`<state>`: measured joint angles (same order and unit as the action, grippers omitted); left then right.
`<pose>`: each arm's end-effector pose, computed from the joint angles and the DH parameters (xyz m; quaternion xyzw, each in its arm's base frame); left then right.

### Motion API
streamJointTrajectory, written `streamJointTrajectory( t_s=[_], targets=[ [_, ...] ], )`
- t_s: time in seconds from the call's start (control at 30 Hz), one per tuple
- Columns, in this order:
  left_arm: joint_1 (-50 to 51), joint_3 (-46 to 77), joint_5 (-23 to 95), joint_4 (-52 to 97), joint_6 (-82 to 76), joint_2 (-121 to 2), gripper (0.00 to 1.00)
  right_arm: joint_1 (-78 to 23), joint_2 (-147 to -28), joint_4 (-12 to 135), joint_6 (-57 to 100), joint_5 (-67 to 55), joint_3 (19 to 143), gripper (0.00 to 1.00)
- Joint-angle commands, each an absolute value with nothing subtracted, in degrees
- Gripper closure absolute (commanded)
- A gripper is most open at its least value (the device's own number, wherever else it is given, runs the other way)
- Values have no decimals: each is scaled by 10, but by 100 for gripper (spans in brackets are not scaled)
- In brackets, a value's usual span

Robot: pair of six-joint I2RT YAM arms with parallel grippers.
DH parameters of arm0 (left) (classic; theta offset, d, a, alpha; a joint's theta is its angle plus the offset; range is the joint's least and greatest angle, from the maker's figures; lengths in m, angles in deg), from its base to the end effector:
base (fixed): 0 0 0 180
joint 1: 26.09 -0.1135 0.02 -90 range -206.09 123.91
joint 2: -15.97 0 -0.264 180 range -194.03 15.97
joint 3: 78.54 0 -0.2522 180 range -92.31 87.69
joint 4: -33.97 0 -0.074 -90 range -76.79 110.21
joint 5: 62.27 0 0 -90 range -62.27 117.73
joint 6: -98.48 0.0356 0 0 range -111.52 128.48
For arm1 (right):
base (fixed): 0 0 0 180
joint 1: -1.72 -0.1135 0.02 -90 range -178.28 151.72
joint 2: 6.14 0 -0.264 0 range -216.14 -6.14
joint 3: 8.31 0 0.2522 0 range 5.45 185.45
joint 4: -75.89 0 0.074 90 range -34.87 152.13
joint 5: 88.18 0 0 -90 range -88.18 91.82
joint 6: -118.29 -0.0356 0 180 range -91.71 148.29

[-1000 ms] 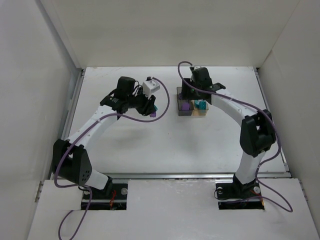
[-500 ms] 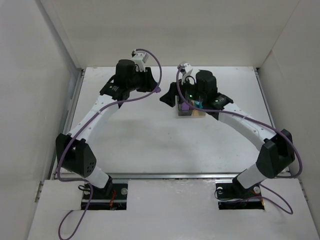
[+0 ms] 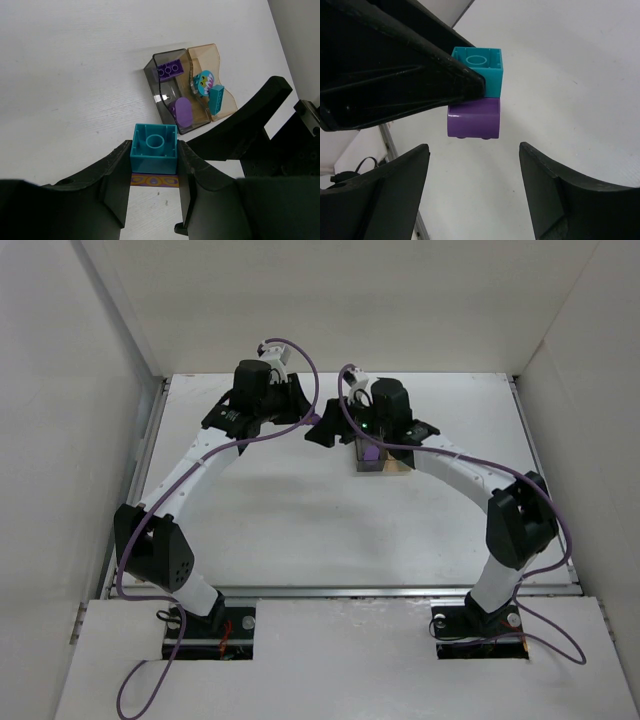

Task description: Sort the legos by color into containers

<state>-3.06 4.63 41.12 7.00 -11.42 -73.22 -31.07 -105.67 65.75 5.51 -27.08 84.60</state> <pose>0.3361 -0.1518 0.3750 0.0895 0.8081 -0.2987 0.4998 0.3395 0.2392 0.3145 -0.2161 0.7613 0.4465 0.4177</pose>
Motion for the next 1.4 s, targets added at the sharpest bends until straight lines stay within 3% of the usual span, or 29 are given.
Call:
streamJointTrajectory(
  t_s=[0.0, 0.27, 0.6, 0.63, 0.67, 0.7, 1.1, 1.37],
  targets=[
    [-32, 26, 409, 83, -125, -715, 100, -314, -1058, 710, 30, -272, 886, 22],
    [-32, 44, 409, 83, -137, -710, 100, -314, -1079, 735, -6, -272, 897, 26],
    [-32, 44, 431, 89, -142, -710, 100, -314, -1103, 735, -18, -272, 914, 72],
    [-32, 44, 431, 89, -142, -710, 100, -314, -1103, 735, -25, -267, 914, 78],
    [-32, 44, 431, 89, -142, -710, 100, -314, -1103, 735, -25, -267, 914, 94],
    [-32, 44, 431, 89, -147, -710, 100, -314, -1103, 735, -32, -257, 914, 99],
    [-72, -60, 329, 105, -95, -756, 100, -314, -1101, 649, 30, -267, 853, 100],
    [-77, -57, 355, 105, -102, -770, 100, -283, -1056, 625, 36, -209, 800, 100]
  ],
)
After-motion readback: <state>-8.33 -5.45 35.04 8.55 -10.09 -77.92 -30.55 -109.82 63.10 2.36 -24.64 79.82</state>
